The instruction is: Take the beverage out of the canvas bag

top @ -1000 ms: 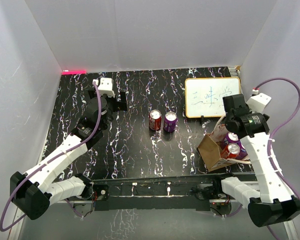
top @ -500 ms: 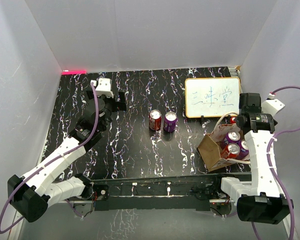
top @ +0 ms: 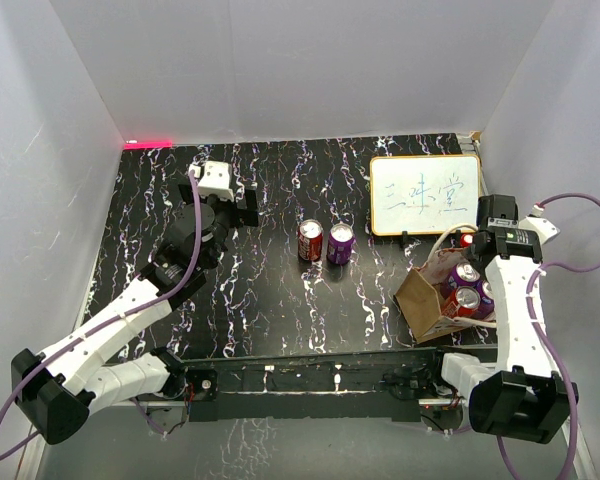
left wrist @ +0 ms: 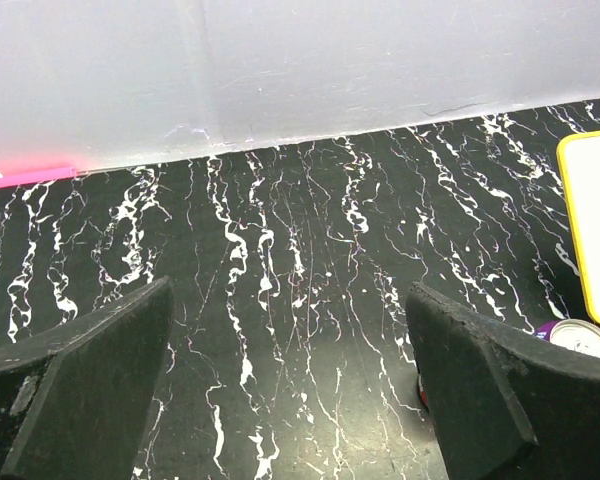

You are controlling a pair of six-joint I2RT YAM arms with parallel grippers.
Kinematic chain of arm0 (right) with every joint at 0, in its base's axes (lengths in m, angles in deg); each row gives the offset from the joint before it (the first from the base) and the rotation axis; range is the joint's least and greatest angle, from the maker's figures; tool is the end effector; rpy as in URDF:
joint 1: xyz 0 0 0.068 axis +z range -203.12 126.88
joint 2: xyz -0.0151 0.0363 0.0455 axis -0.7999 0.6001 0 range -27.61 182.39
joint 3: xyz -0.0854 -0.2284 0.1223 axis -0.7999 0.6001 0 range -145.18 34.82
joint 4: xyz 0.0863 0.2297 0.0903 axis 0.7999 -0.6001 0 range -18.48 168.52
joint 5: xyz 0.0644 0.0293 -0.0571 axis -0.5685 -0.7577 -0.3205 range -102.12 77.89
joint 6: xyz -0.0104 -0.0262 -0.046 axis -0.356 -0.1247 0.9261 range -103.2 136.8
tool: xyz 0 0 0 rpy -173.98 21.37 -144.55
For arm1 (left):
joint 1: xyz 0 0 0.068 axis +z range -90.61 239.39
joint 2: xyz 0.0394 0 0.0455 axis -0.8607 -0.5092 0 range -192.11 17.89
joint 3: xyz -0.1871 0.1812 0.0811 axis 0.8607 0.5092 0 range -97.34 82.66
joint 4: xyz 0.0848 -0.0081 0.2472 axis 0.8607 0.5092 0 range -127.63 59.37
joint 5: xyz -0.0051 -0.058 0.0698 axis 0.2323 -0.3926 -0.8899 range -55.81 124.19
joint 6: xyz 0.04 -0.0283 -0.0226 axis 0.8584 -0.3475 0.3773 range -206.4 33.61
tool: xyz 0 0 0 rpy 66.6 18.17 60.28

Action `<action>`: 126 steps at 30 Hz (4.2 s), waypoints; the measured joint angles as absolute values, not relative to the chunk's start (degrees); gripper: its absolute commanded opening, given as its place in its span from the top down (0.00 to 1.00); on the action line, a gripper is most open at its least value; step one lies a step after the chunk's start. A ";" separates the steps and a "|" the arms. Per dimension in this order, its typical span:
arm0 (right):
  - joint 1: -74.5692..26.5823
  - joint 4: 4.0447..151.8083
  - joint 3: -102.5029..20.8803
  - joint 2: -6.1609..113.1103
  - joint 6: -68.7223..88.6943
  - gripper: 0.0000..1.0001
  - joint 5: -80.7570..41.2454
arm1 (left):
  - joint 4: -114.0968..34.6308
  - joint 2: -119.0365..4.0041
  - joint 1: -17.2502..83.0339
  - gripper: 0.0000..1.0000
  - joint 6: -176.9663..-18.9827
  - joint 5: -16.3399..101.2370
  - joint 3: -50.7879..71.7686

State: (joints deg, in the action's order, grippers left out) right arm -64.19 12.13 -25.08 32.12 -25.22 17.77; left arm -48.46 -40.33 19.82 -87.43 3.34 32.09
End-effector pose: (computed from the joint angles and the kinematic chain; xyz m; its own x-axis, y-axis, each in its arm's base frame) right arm 0.1674 -0.0508 0.3062 -0.4236 0.6743 -0.6049 0.8714 0.4858 -0.0687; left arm 0.1938 -0.1363 0.3706 0.0399 -0.0532 -0.9978 0.1530 0.9871 -0.0465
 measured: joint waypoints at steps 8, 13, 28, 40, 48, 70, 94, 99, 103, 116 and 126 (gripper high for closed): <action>-65.59 12.66 -24.22 34.30 -25.35 0.25 16.55 | -49.42 -40.22 17.87 0.03 -85.88 1.92 32.16; -65.92 14.82 -23.17 35.37 -24.83 0.24 13.97 | -50.10 -39.47 17.28 0.03 -85.05 0.78 32.86; -65.98 18.99 -21.10 35.40 -23.36 0.28 6.58 | -50.91 -39.39 16.45 0.03 -83.94 -0.45 33.06; -65.98 18.93 -20.57 36.14 -23.86 0.31 9.05 | -50.93 -39.39 16.41 0.03 -83.78 -0.82 33.06; -65.98 20.59 -20.55 38.57 -24.32 0.29 7.06 | -50.93 -39.39 16.34 0.03 -83.74 -1.01 33.06; -65.98 25.66 -18.63 42.87 -23.69 0.25 6.58 | -50.95 -39.36 16.04 0.03 -83.59 -1.06 33.06; -66.05 31.19 -14.78 45.23 -20.35 0.88 7.59 | -50.99 -39.36 16.04 0.03 -83.56 -1.21 33.08; -66.05 30.95 -14.50 44.14 -20.00 0.92 6.96 | -50.97 -39.36 16.04 0.03 -83.59 -1.21 33.08; -66.05 30.73 -14.08 41.34 -18.66 0.92 5.40 | -50.95 -39.36 16.04 0.03 -83.59 -1.21 33.08; -65.98 27.43 -14.93 31.05 -17.77 0.92 4.66 | -50.93 -39.39 16.04 0.03 -83.91 -1.10 33.08; -65.98 19.89 -23.13 21.15 -17.81 0.92 5.62 | -50.93 -39.82 15.64 0.03 -84.07 -0.93 33.10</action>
State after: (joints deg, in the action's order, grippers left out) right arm -65.98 19.89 -23.13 21.15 -17.81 5.62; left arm -50.93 -39.82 15.64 -84.07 -0.93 33.10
